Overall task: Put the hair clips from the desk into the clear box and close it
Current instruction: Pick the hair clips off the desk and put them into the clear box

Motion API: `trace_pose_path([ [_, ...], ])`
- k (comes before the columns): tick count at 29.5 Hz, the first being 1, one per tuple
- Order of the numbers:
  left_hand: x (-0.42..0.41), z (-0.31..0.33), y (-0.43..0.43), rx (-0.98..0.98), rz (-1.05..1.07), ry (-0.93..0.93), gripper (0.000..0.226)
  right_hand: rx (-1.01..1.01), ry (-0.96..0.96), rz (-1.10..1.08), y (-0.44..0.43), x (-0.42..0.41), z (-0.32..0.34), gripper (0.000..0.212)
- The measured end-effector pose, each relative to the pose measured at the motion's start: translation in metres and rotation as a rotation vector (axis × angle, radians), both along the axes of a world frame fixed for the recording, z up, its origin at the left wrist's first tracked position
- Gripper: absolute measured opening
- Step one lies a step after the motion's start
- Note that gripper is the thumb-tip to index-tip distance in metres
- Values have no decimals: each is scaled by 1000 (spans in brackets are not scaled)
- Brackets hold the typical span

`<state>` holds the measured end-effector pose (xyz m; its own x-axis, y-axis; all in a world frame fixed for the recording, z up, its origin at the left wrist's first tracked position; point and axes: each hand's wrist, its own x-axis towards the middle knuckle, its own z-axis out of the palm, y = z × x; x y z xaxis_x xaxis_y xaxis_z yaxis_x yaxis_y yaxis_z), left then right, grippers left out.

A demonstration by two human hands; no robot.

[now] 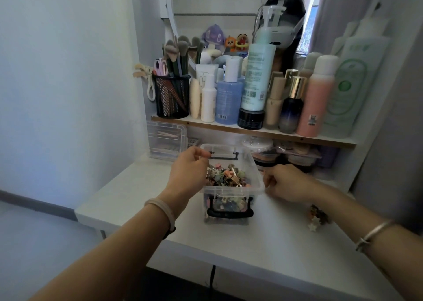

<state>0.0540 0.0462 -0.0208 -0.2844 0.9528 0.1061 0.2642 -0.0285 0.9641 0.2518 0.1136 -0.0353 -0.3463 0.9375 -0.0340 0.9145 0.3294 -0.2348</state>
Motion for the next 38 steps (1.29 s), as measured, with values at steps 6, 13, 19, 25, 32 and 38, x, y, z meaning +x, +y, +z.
trace_pose_path([
  [6,-7,1,1,7,30,16,17,57,143,-24,4,-24,0,29],
  [13,-9,0,3,14,29,7,16,-24,91,85,7,-34,-7,16],
  [19,-11,-2,3,17,19,14,18,-2,74,103,-1,-38,-1,9],
  [25,-11,-2,5,27,30,58,17,169,816,31,-16,-35,43,10],
  [32,0,-3,4,18,-5,55,22,19,614,96,-18,-6,61,8],
  [38,3,-3,6,22,-14,40,24,44,-49,-125,-4,33,16,24],
])
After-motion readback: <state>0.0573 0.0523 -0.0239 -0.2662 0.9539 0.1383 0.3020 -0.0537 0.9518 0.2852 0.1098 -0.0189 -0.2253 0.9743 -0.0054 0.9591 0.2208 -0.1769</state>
